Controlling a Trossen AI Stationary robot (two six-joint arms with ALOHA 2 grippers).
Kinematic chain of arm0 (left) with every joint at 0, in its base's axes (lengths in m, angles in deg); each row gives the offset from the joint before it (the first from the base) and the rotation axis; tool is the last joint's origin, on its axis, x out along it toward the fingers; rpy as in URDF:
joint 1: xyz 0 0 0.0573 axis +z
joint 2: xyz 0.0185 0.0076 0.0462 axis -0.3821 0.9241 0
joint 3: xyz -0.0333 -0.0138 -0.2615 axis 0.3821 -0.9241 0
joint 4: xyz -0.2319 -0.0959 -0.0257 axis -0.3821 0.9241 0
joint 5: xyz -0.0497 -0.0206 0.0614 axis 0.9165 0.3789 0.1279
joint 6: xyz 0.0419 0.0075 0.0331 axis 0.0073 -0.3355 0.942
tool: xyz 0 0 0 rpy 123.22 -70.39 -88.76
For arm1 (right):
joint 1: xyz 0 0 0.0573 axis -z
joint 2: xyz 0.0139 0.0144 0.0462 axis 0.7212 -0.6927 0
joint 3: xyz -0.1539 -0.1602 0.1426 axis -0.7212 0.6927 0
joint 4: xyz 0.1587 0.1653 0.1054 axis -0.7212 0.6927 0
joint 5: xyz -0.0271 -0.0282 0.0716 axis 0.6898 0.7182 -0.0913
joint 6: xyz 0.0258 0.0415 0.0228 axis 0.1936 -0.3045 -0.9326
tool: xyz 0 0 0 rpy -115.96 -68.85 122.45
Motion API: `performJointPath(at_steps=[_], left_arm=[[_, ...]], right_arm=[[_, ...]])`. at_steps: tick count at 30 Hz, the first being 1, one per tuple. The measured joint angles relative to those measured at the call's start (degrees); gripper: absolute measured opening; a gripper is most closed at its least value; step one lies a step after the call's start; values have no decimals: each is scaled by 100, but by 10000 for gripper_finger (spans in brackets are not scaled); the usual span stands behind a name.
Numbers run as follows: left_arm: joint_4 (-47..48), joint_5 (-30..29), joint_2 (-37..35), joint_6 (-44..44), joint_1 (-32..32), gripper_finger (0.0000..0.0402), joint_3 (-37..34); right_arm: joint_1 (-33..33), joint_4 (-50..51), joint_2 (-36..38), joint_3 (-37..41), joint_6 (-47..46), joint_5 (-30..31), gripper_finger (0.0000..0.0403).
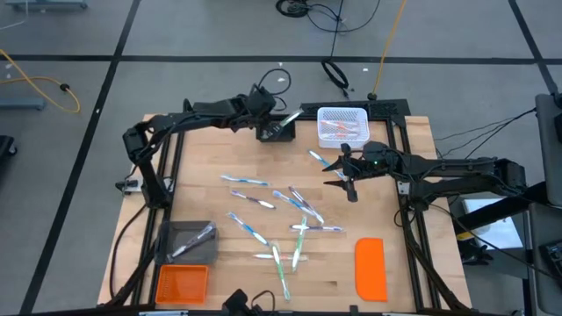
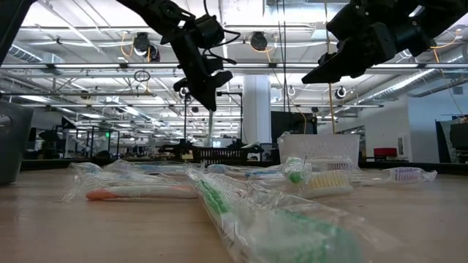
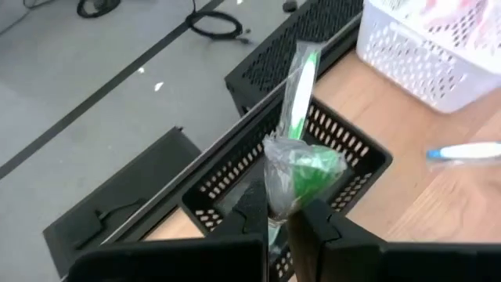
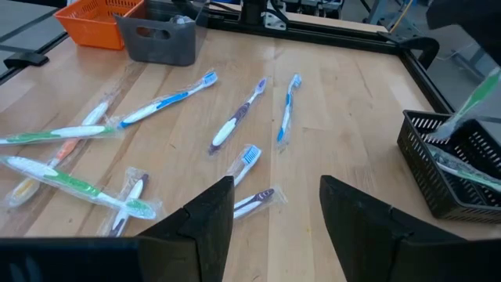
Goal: Pick & Place Toothbrushes
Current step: Put the green toothbrush into the black bin
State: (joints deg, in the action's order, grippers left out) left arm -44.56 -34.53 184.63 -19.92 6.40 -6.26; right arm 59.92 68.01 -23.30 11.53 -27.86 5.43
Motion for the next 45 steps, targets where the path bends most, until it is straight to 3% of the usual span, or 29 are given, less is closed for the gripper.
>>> performJointPath(at_steps=[6, 28, 39, 45], left_arm=[[185, -5, 12, -46, 9, 24, -2], [-41, -170, 34, -308, 31, 163, -4], [-315, -101, 133, -458, 43, 180, -9], [-403, -2, 532, -472, 108, 180, -11]], right_arm=[[0, 0, -2, 0, -4, -1, 180], [0, 0, -2, 0, -10, 0, 180], [0, 2, -4, 0, -11, -1, 180], [0, 3, -4, 0, -33, 0, 180]])
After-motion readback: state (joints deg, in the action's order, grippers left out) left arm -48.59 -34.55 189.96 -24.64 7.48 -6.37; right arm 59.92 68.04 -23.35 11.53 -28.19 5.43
